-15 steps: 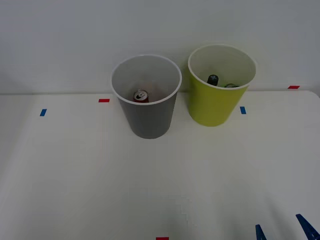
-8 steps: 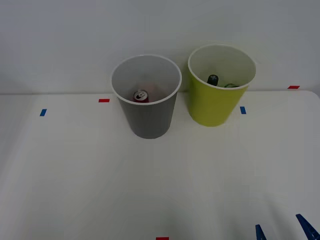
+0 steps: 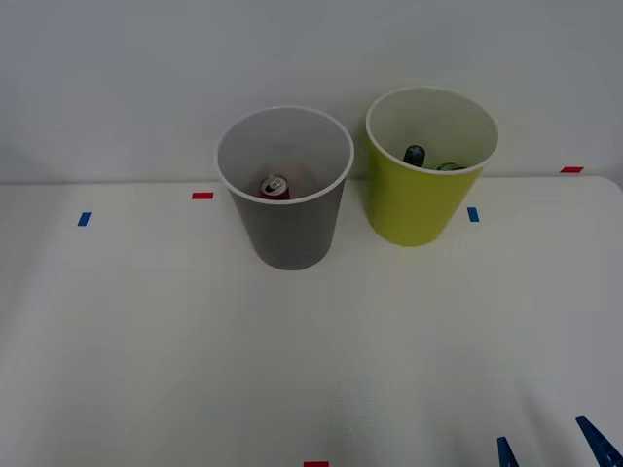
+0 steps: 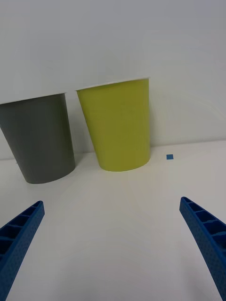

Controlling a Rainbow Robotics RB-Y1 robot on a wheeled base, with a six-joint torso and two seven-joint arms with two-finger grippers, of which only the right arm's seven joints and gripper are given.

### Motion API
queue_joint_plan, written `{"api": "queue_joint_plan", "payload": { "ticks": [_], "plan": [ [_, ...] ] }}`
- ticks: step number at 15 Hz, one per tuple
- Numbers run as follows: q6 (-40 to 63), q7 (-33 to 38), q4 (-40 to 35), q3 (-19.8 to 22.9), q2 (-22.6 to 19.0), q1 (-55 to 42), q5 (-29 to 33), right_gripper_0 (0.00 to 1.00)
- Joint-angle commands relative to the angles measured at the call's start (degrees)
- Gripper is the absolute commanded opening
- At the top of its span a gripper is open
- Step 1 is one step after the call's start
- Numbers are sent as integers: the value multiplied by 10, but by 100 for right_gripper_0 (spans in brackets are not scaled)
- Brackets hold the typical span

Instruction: Put cans in the gray bin, plastic bottles in the light green bin

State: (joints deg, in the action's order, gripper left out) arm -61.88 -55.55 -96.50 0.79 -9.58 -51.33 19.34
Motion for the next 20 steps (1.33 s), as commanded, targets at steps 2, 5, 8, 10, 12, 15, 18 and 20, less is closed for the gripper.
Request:
{"api": "queue_joint_plan", "payload": {
  "ticks": [2, 5, 8, 10, 12, 15, 18, 20],
  "plan": [
    [0, 0, 0, 0, 0, 0, 0, 100],
    [0, 0, 0, 0, 0, 0, 0, 100],
    [0, 0, 0, 0, 0, 0, 0, 100],
    [0, 0, 0, 0, 0, 0, 0, 100],
    [0, 0, 0, 0, 0, 0, 0, 100],
    [0, 0, 0, 0, 0, 0, 0, 100],
    [0, 0, 0, 0, 0, 0, 0, 100],
    [0, 0, 0, 0, 0, 0, 0, 100]
  ]
}}
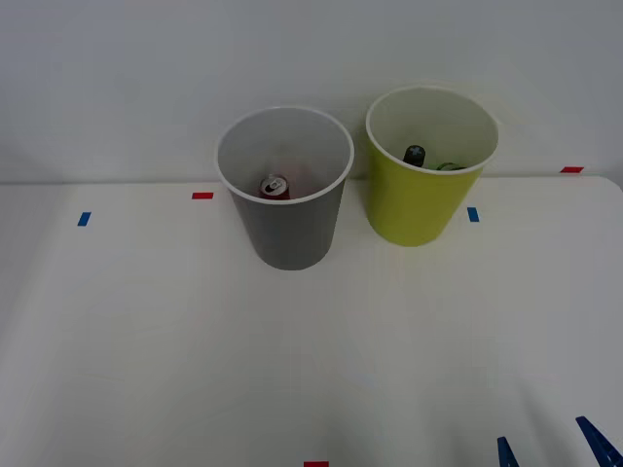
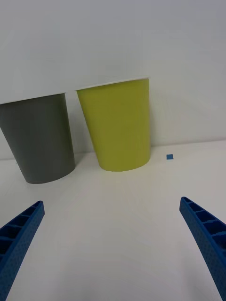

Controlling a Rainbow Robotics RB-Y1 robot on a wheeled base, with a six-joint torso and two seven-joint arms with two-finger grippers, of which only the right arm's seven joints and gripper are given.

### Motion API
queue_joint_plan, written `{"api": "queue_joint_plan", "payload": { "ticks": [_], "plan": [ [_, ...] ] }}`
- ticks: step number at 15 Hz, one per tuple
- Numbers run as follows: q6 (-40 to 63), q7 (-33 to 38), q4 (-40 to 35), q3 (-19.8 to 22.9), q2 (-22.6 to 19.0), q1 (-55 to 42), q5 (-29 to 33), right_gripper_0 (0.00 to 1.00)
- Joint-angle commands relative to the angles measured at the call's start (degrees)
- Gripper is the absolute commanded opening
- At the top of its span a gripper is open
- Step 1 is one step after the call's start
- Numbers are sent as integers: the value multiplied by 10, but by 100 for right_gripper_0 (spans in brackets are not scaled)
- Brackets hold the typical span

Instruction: Put cans in the gray bin, plastic bottles in the light green bin

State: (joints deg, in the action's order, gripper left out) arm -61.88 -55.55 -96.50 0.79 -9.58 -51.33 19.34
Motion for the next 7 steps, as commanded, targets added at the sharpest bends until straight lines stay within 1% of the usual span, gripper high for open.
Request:
{"api": "queue_joint_plan", "payload": {
  "ticks": [1, 7],
  "plan": [
    [0, 0, 0, 0, 0, 0, 0, 100],
    [0, 0, 0, 0, 0, 0, 0, 100]
  ]
}}
